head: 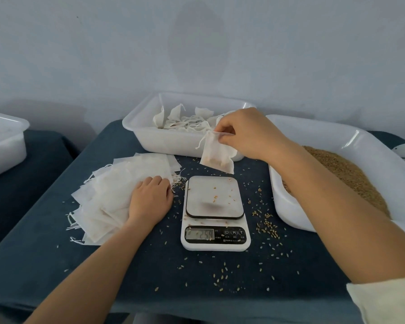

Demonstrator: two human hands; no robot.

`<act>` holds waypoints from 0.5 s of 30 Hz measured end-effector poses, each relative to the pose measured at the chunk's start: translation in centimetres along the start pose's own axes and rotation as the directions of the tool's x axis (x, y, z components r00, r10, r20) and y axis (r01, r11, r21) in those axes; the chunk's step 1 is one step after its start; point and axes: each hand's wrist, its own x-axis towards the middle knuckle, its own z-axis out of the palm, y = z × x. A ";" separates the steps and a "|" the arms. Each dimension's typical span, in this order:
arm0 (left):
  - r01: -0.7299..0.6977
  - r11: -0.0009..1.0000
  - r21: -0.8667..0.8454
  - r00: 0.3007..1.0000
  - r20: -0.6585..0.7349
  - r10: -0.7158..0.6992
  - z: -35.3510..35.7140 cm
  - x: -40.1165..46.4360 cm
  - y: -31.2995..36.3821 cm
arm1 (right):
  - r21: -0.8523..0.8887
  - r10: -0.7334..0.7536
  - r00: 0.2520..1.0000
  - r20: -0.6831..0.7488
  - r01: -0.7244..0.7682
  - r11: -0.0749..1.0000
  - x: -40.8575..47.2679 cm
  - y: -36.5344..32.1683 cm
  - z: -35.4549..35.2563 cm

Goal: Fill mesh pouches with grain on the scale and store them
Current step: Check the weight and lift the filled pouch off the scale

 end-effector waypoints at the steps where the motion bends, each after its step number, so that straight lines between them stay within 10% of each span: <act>1: 0.001 1.000 -0.004 1.000 0.000 -0.001 0.0 0.0 0.0 | 0.001 0.000 1.000 -0.003 0.000 1.000 0.0 0.0 -0.1; 15: -0.031 0.999 0.009 1.000 -0.005 0.031 -0.7 -0.3 0.2 | 0.030 -0.043 0.983 0.181 0.038 0.999 2.5 1.7 -1.2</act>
